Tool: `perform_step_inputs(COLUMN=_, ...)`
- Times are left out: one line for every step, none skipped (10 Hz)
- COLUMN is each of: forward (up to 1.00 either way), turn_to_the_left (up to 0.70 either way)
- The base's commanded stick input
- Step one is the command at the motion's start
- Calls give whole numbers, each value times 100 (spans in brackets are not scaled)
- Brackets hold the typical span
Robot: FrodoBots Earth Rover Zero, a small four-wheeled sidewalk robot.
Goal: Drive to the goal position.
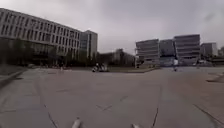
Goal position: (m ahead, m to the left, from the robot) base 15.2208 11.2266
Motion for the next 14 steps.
perform_step_inputs(forward=70, turn_to_the_left=0)
perform_step_inputs(forward=70, turn_to_the_left=0)
perform_step_inputs(forward=70, turn_to_the_left=0)
perform_step_inputs(forward=70, turn_to_the_left=0)
perform_step_inputs(forward=70, turn_to_the_left=0)
perform_step_inputs(forward=70, turn_to_the_left=0)
perform_step_inputs(forward=70, turn_to_the_left=0)
perform_step_inputs(forward=70, turn_to_the_left=9)
perform_step_inputs(forward=70, turn_to_the_left=24)
perform_step_inputs(forward=70, turn_to_the_left=31)
perform_step_inputs(forward=70, turn_to_the_left=35)
perform_step_inputs(forward=70, turn_to_the_left=35)
perform_step_inputs(forward=70, turn_to_the_left=35)
perform_step_inputs(forward=70, turn_to_the_left=35)
